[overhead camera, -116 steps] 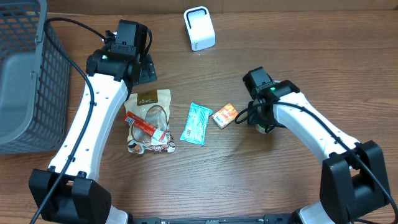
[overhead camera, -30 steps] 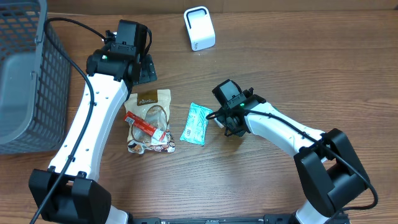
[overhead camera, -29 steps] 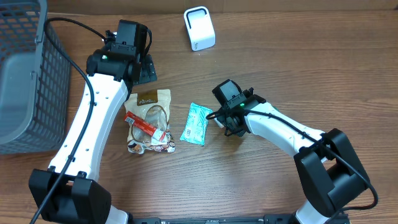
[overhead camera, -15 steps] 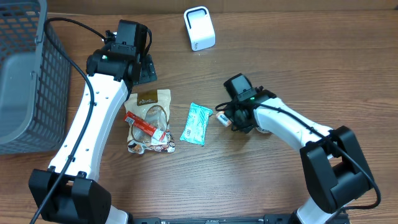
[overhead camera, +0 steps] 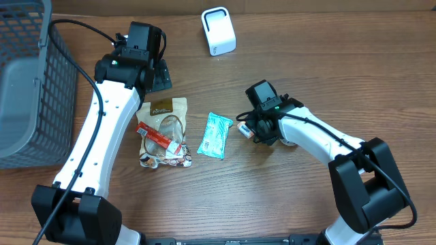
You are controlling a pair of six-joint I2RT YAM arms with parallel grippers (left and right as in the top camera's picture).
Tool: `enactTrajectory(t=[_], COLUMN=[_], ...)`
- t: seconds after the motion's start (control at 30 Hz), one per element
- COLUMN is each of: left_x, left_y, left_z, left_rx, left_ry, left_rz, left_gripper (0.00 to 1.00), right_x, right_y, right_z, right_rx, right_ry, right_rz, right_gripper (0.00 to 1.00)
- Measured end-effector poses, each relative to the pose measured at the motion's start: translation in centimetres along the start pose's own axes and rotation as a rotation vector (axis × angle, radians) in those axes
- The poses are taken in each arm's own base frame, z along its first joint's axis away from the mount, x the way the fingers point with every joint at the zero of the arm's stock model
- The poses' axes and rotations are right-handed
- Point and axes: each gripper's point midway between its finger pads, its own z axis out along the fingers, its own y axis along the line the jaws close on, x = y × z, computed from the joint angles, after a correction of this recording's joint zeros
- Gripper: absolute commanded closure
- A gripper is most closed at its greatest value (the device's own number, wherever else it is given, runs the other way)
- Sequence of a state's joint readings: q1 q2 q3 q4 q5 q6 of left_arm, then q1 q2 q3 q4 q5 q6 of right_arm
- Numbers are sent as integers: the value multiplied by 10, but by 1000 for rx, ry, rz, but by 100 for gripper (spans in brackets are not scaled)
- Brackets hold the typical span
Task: Scan the item barcode
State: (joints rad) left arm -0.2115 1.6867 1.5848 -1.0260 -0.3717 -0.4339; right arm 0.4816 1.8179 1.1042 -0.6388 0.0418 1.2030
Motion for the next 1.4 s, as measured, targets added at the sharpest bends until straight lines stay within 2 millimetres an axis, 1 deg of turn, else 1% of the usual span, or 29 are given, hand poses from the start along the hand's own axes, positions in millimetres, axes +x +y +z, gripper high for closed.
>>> enactTrajectory(t=[0.13, 0.3, 0.47, 0.57, 0.63, 0.73, 0.93, 1.03, 1.13, 1.4], left_x=[0, 0, 0, 0, 0, 0, 0, 0, 0, 0], left_y=[0, 0, 0, 0, 0, 0, 0, 0, 0, 0], left_z=[0, 0, 0, 0, 0, 0, 0, 0, 0, 0], left_rx=[0, 0, 0, 0, 0, 0, 0, 0, 0, 0], left_ry=[0, 0, 0, 0, 0, 0, 0, 0, 0, 0], left_rz=[0, 0, 0, 0, 0, 0, 0, 0, 0, 0], left_gripper=[0, 0, 0, 0, 0, 0, 0, 0, 1, 0], right_x=[3, 0, -3, -3, -4, -5, -4, -5, -6, -6], right_y=[3, 14, 26, 26, 28, 31, 30, 27, 19, 18], right_z=[2, 2, 1, 1, 1, 0, 1, 1, 2, 2], right_rx=[-18, -60, -108, -106, -112, -122, -127, -128, -108, -111], right_ry=[-3, -18, -46, -48, -53, -59, -42, -15, 10, 21], right_rz=[-37, -137, -279, -333, -359, -376, -366, -350, -315, -284], right_gripper=[80, 80, 79, 74, 69, 67, 67, 67, 67, 67])
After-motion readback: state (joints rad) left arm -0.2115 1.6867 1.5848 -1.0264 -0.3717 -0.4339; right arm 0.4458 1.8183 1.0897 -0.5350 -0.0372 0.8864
